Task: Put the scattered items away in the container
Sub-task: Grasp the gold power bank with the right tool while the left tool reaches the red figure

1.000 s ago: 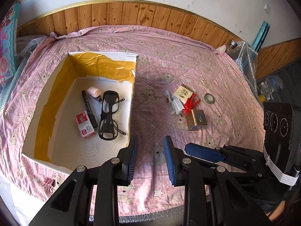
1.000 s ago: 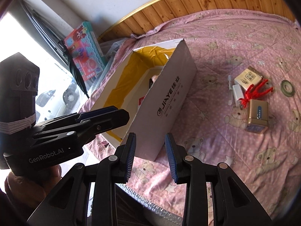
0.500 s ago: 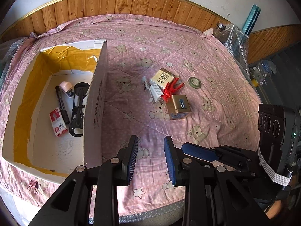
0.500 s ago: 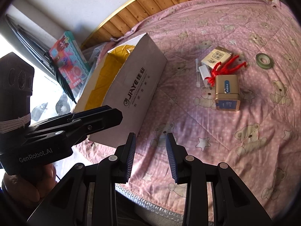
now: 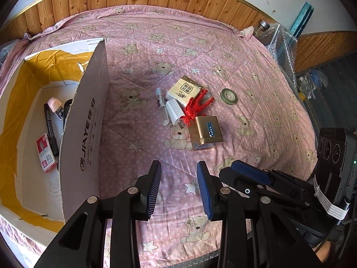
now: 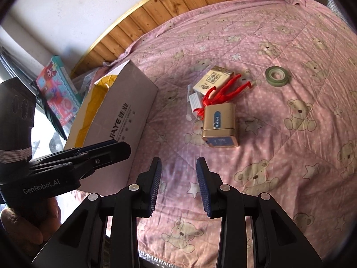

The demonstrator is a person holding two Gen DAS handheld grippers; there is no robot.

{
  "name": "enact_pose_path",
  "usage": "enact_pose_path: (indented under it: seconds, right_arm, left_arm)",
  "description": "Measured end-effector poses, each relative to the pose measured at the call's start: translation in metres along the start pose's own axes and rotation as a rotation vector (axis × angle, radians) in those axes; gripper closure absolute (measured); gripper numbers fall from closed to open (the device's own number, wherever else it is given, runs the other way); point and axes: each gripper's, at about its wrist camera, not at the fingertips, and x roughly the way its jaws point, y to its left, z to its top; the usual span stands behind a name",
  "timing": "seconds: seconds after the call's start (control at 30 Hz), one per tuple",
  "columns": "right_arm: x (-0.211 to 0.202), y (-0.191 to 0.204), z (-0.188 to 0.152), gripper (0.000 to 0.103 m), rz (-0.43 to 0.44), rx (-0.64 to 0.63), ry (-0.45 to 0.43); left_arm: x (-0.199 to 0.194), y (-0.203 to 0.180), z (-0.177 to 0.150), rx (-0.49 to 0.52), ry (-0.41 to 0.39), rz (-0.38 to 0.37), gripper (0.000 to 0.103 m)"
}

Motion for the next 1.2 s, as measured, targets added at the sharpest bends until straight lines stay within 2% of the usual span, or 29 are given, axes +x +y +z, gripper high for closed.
enact_pose_path:
  seconds: [0.1,0.37,0.63,0.83,1.03,1.2]
  right_arm:
    - [0.003,-0.009,0.004,0.067,-0.029,0.014,-0.006]
    - [0.022,-0.021,0.018,0.055,-0.159,-0.014,-0.035]
    - [0.065,-0.017,0.029,0.050,-0.234,-0.077,0.006]
    - [0.080,-0.029,0.038,0.049,-0.229,-0.053,0.006]
    - [0.063,-0.047,0.037,0.050,-0.214,-0.013,0.000]
    - [0.045,-0.069,0.030,0.050,-0.223,0.039,-0.006]
  left_arm:
    - [0.011,-0.003,0.005,0.003,0.017,-0.007,0.068]
    - [0.032,0.000,0.016,-0.022,0.040,-0.022,0.067]
    - [0.045,0.016,0.031,-0.072,0.041,-0.025,0.064]
    - [0.063,0.016,0.053,-0.066,0.030,-0.033,0.064]
    - [0.091,0.005,0.074,-0.031,0.025,-0.050,0.064]
    - [0.127,-0.008,0.081,0.015,0.052,-0.056,0.064]
